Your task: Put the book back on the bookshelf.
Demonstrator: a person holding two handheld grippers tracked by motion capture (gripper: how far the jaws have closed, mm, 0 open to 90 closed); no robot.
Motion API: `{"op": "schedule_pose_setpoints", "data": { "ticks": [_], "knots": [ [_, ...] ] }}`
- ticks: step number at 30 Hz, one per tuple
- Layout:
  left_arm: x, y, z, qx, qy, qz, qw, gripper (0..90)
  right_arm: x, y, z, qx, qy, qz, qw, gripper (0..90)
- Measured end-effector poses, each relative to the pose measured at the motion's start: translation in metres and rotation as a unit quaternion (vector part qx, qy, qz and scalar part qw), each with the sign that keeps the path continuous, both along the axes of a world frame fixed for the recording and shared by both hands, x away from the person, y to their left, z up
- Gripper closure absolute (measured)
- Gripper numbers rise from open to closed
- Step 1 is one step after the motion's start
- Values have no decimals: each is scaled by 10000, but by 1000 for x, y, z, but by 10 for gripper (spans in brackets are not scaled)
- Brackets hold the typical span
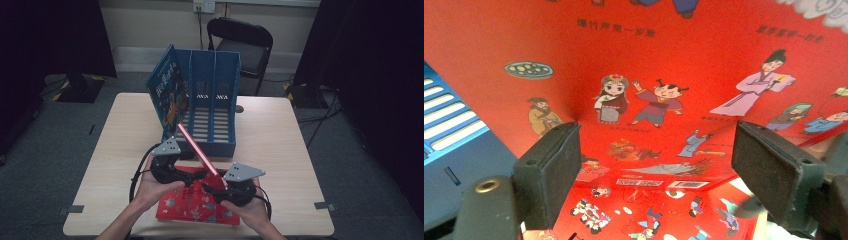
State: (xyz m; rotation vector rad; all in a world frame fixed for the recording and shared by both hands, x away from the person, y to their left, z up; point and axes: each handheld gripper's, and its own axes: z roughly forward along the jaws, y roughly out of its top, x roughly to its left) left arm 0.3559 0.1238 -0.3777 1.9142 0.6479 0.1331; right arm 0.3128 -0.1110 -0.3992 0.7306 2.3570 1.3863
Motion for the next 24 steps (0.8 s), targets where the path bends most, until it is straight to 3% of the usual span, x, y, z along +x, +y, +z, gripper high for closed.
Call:
{"op": "schedule_pose_setpoints", "data": {
  "ticks": [3, 6, 10, 11, 12, 19, 22, 24],
  "knots": [
    [0, 0, 0, 19, 0, 4, 10000, 194, -1, 2, -1, -73, -125, -81, 9999, 475],
    [1, 1, 0, -26, 34, -3, 10000, 197, -2, 1, 0, -138, -263, -277, 9992, 577],
    [2, 2, -1, 11, 21, 8, 10000, 200, 1, -8, 2, -71, -316, -620, 9976, 727],
    [2, 3, -1, 22, 19, 28, 10000, 200, 2, -9, 2, -45, -285, -662, 9974, 728],
    [3, 4, -1, -9, 20, 43, 10000, 201, 4, -13, 1, 23, -217, -660, 9976, 732],
    [6, 14, 1, -17, -86, 285, 9996, 222, 5, -25, -1, 162, -301, -639, 9974, 772],
    [10, 17, -2, 30, -47, 373, 9993, 212, 5, -29, 0, 324, -306, -542, 9975, 804],
    [12, 19, -4, 10, 0, 413, 9991, 208, 8, -31, 0, 520, -178, -475, 9974, 804]
  ]
}}
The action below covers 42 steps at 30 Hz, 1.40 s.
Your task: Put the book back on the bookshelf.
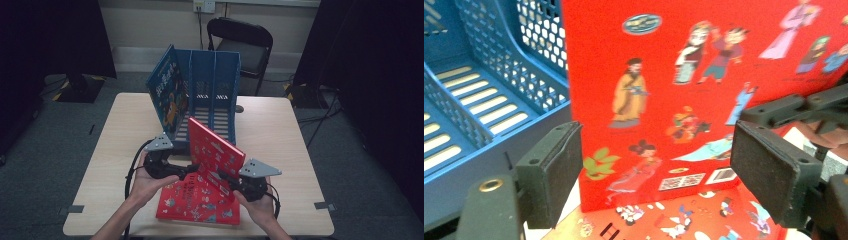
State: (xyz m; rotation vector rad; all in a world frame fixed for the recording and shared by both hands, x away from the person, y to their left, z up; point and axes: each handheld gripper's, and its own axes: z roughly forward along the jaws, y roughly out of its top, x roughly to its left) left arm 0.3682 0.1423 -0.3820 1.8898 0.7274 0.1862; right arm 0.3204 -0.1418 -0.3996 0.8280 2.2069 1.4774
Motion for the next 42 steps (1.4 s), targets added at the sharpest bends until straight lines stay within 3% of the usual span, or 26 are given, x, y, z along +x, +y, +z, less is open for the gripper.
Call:
{"op": "schedule_pose_setpoints", "data": {
  "ticks": [4, 7, 12, 15, 20, 26, 35, 39, 42],
  "knots": [
    [3, 3, -3, 5, 40, 12, 10000, 199, -2, 1, 0, -119, -124, 165, 9997, 804],
    [3, 6, -2, -46, 16, 25, 10000, 199, -3, 2, -1, 34, -3, 498, 9988, 805],
    [0, 6, -1, 19, -98, -88, 9999, 257, -5, 7, -1, -138, -102, 691, 9975, 802],
    [0, 5, -1, 65, -144, -64, 9999, 273, -2, 5, 0, -100, 20, 700, 9975, 786],
    [-1, 4, 0, 102, -138, -66, 9998, 277, 0, 8, 5, 96, -65, 664, 9977, 729],
    [-1, 3, 0, 92, -124, -60, 9999, 275, 1, 8, 9, 313, -162, 740, 9966, 774],
    [0, 5, 0, 71, -189, 106, 9997, 271, 8, 12, 15, 162, -165, 764, 9968, 804],
    [-3, 10, -1, 91, -165, 273, 9995, 190, 8, 10, 13, 218, -154, 757, 9968, 804],
    [-7, 17, -8, 266, -128, 389, 9988, 162, 7, 10, 13, 215, -148, 737, 9969, 804]
  ]
}}
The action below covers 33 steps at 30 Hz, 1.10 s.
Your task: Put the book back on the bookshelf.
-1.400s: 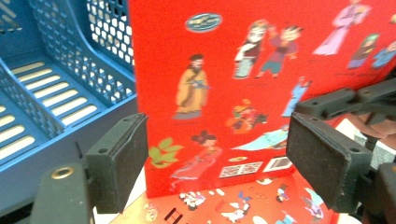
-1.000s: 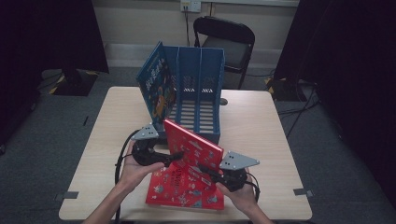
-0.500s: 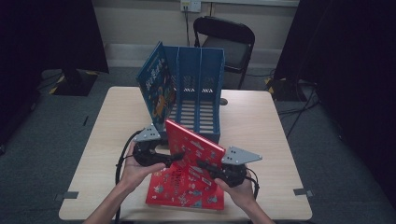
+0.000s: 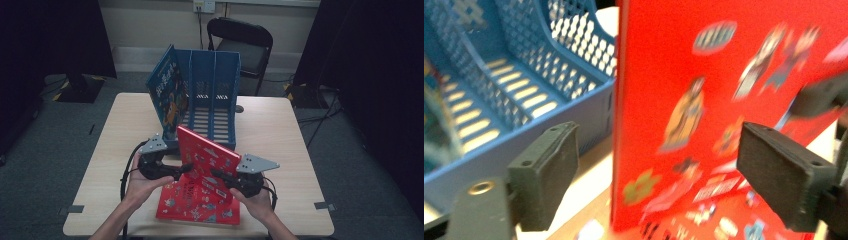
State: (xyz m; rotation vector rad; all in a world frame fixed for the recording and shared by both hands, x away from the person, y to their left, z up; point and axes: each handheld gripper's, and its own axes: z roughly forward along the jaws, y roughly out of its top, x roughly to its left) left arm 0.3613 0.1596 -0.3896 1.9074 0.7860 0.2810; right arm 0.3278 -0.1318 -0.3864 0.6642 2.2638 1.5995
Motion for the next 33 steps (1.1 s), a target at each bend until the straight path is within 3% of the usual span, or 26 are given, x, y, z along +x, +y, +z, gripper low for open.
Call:
{"op": "schedule_pose_setpoints", "data": {
  "ticks": [3, 9, 11, 14, 16, 19, 23, 25, 31, 33],
  "knots": [
    [-3, 11, -9, 207, 179, 217, 9994, 170, 1, 2, 2, -21, 9, -9, 10000, 805],
    [-11, 36, -23, 302, 341, 501, 9977, 158, 2, 2, 4, -31, 56, -14, 10000, 805],
    [-13, 40, -26, 469, 320, 721, 9958, 159, 3, 2, 4, -7, 95, -41, 9999, 806],
    [-17, 46, -32, 531, 193, 938, 9940, 156, 5, 0, 3, 73, 197, -99, 9997, 805],
    [-16, 50, -38, 714, 239, 911, 9930, 156, 6, -1, 3, 95, 222, -113, 9996, 806],
    [-11, 57, -47, 809, 445, 867, 9920, 158, 6, -3, 5, 101, 216, -115, 9996, 806],
    [-8, 65, -52, 774, 489, 1075, 9900, 158, 4, -2, 10, 85, 210, -139, 9996, 806],
    [-7, 66, -54, 857, 485, 1187, 9880, 159, 4, -2, 12, 82, 201, -137, 9997, 806],
    [-8, 68, -55, 690, 504, 1312, 9877, 160, 6, -1, 16, 140, 236, -195, 9994, 806],
    [-8, 68, -57, 791, 533, 1287, 9871, 160, 7, -2, 18, 150, 243, -233, 9993, 806]
  ]
}}
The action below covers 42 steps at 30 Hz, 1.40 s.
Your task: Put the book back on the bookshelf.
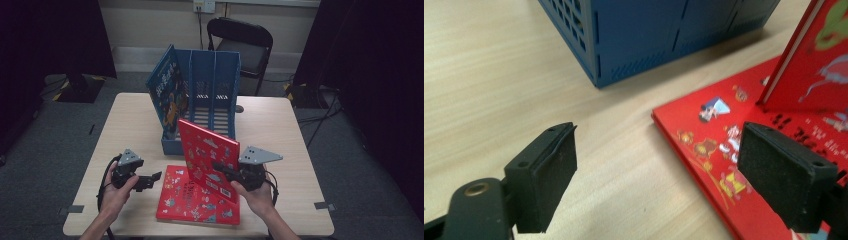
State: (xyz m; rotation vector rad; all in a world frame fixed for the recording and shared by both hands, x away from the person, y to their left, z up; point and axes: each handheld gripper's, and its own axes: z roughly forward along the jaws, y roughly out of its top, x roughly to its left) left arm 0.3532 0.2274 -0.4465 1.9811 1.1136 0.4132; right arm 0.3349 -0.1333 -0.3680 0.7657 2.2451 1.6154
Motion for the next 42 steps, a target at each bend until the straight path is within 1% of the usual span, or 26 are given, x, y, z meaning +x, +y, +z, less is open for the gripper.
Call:
{"op": "schedule_pose_setpoints", "data": {
  "ticks": [2, 4, 7, 9, 11, 15, 16, 17, 22, 23, 26, 27, 28, 30, 32, 33, 36, 38, 39, 42],
  "knots": [
    [-1, -1, -1, 38, -14, 5, 10000, 159, 0, 0, 1, -1, 10, -15, 10000, 806],
    [-1, -4, -3, 122, -60, -55, 9999, 159, 1, 0, 3, -2, 5, -42, 10000, 807],
    [-3, -4, -2, 139, -135, -84, 9998, 159, 1, -1, 5, -2, 6, -66, 10000, 807],
    [-3, -4, -2, 136, -160, -71, 9998, 159, 2, -1, 7, 12, -14, -75, 10000, 807],
    [-3, -4, -2, 120, -180, -1, 9998, 159, 2, -2, 10, 17, -64, -87, 9999, 807],
    [-3, -4, -3, 154, -196, 37, 9997, 159, 3, -3, 16, 79, -115, -100, 9999, 807],
    [-3, -4, -4, 172, -195, 16, 9997, 159, 4, -4, 19, 98, -123, -109, 9998, 807],
    [-3, -4, -4, 193, -204, 23, 9996, 159, 5, -4, 24, 116, -177, -103, 9997, 807],
    [-3, -5, -5, 211, -213, -11, 9996, 159, 9, -4, 30, 133, -243, -145, 9995, 807],
    [-3, -5, -5, 216, -198, -57, 9996, 159, 11, -3, 32, 141, -261, -169, 9994, 807],
    [-3, -5, -5, 237, -203, -48, 9995, 159, 13, -3, 33, 170, -235, -171, 9994, 807],
    [-4, -6, -6, 169, -161, -11, 9997, 159, 14, -4, 34, 198, -213, -170, 9994, 807],
    [-3, -6, -6, 156, -152, -24, 9998, 159, 14, -4, 34, 201, -204, -173, 9994, 806],
    [-3, -6, -7, 217, -153, -59, 9996, 159, 15, -4, 37, 179, -244, -230, 9993, 807],
    [-3, -6, -8, 195, -132, -67, 9997, 159, 16, -4, 37, 202, -250, -249, 9992, 806],
    [-3, -6, -8, 195, -124, -66, 9997, 159, 18, -4, 40, 237, -283, -287, 9989, 806],
    [-3, -7, -7, 213, -134, -44, 9997, 159, 20, -3, 42, 235, -320, -327, 9987, 806],
    [-3, -7, -7, 203, -127, -45, 9997, 159, 23, -2, 45, 190, -374, -382, 9984, 806],
    [-3, -7, -8, 201, -120, -52, 9997, 159, 26, -2, 46, 223, -364, -424, 9982, 806],
    [-3, -7, -7, 197, -128, -59, 9997, 159, 29, -1, 47, 254, -355, -449, 9980, 806]
  ]
}}
